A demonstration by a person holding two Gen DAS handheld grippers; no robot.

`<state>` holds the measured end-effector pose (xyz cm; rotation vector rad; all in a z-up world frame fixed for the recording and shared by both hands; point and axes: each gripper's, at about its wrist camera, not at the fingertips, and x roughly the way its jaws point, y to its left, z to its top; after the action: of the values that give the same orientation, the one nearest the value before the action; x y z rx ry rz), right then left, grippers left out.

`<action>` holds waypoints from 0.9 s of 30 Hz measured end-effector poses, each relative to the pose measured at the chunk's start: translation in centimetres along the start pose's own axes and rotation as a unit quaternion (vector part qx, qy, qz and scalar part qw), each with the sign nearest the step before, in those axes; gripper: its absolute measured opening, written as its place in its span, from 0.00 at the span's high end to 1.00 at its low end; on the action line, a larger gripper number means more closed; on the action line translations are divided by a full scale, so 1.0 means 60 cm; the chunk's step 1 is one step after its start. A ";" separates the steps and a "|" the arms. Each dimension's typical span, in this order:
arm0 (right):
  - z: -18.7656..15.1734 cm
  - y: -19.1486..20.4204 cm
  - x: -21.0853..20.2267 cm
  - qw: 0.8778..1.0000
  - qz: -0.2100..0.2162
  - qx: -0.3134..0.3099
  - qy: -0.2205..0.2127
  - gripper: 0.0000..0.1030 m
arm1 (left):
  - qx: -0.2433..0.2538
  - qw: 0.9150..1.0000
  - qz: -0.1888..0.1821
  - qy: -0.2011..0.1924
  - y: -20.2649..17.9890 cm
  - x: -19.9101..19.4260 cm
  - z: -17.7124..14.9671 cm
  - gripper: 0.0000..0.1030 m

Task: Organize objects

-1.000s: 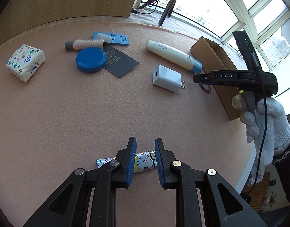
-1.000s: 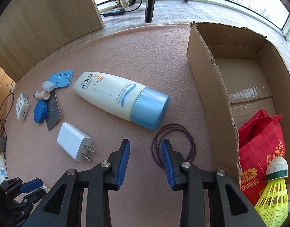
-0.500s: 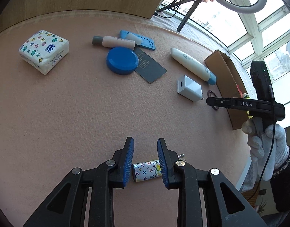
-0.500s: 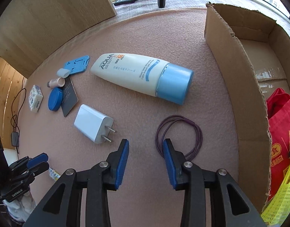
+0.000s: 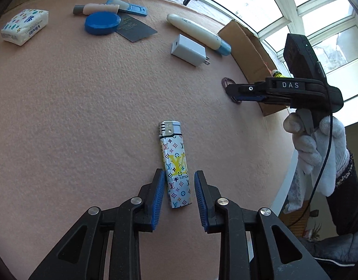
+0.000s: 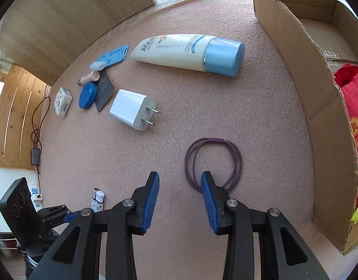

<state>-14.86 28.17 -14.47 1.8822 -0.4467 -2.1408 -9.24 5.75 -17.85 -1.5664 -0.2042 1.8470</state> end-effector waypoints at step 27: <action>-0.053 0.051 0.005 0.977 -0.129 -0.168 -0.040 0.67 | 0.012 0.977 0.212 -0.023 -0.122 0.064 0.037 0.23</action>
<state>-11.78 25.03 -13.89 1.7417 0.1500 -2.2831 -8.45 14.16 -16.48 -1.6442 0.1437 2.1998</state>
